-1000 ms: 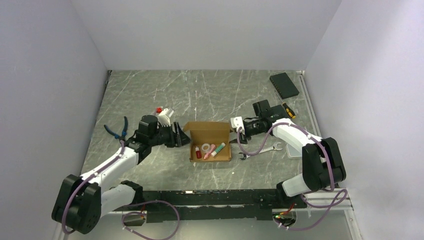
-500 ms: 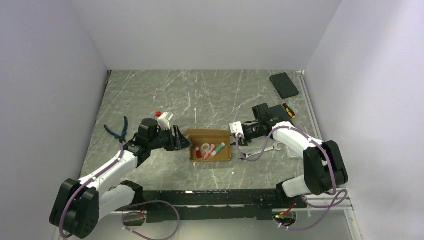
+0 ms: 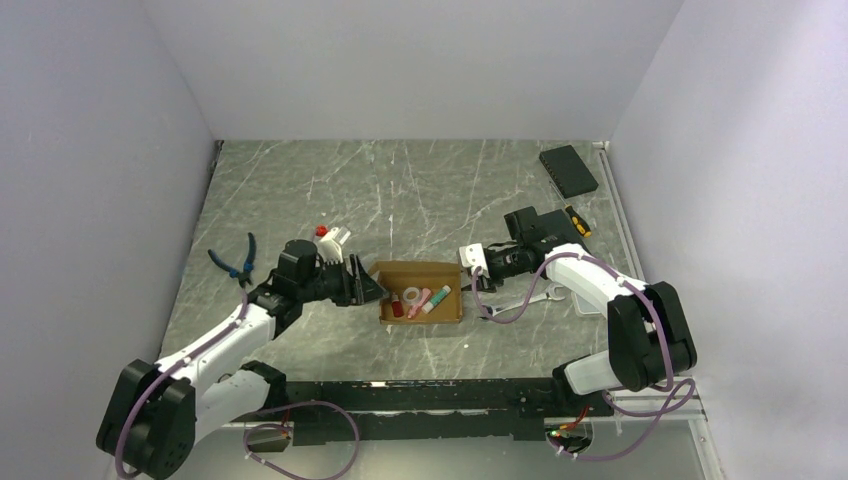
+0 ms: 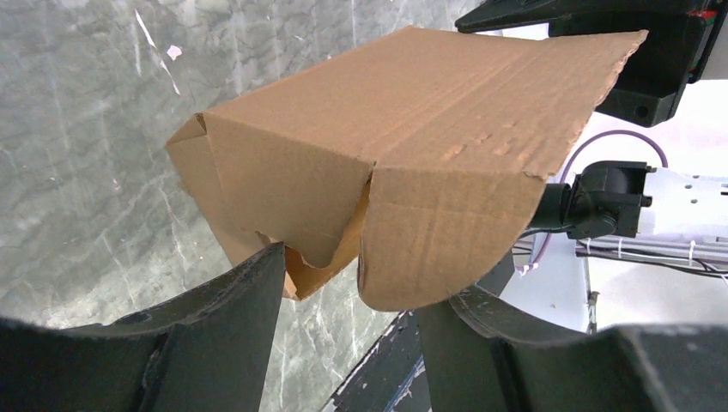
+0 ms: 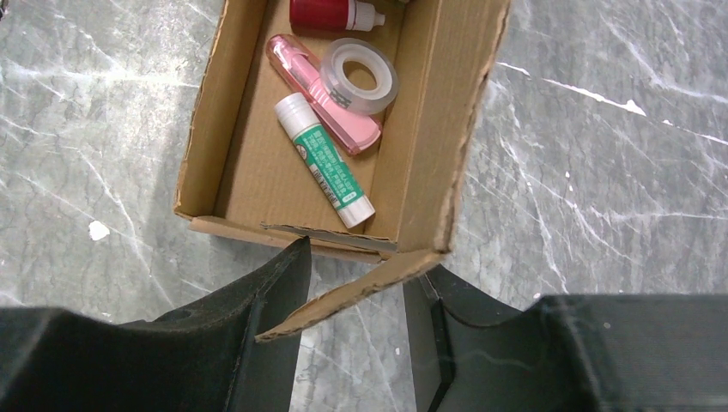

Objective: Fold the paper box

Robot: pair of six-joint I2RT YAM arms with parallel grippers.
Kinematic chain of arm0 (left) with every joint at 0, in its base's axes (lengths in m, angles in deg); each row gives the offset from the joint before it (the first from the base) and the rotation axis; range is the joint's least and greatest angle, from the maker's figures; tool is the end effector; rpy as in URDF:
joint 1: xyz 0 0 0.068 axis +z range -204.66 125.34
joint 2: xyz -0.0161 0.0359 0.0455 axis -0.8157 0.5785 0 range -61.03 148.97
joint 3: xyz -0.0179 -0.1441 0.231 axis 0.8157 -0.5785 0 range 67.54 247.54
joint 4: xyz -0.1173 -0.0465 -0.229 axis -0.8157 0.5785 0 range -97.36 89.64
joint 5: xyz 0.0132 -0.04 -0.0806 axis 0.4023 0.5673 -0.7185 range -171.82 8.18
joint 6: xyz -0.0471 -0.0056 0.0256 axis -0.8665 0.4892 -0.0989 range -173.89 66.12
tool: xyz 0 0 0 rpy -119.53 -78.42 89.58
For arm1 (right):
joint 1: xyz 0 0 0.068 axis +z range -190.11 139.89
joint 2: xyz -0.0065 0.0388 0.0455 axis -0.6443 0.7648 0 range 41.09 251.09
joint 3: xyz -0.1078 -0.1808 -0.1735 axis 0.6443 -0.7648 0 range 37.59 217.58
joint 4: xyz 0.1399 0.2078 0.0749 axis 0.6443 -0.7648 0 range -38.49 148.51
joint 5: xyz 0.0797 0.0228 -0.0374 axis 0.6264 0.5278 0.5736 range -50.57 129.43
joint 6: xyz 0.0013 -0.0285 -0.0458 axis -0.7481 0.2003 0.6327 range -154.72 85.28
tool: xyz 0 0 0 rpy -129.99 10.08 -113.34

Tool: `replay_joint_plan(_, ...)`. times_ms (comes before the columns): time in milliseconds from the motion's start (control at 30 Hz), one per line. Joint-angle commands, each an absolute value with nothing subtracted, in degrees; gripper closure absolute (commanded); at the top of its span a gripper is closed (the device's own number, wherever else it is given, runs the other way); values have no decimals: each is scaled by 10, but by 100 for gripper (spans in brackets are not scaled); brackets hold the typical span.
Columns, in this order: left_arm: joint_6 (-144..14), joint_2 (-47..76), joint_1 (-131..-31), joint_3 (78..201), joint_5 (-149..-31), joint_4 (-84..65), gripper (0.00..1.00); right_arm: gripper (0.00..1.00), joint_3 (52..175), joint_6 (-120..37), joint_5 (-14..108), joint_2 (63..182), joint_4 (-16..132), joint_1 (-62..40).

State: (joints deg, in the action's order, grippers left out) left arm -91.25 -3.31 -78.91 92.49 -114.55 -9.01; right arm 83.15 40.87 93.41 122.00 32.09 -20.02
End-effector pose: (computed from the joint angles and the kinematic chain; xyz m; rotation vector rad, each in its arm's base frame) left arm 0.1803 -0.1023 0.2009 0.1130 2.2689 -1.2131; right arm 0.2323 0.1156 0.1977 -1.8110 1.2611 0.7302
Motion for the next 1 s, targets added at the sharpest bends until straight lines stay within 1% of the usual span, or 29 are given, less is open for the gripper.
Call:
replay_joint_plan(0,-921,-18,-794,934,-1173,-121,39,54,832,418,946,1211,335,-197)
replay_joint_plan(533,-928,-24,-796,954,-1167,-116,39,51,841,399,958,1214,333,-197)
replay_joint_plan(833,-919,-13,-796,976,-1174,-106,39,52,845,397,959,1214,331,-197)
replay_joint_plan(967,-900,-32,-796,990,-1161,-47,39,52,844,394,956,1215,335,-197)
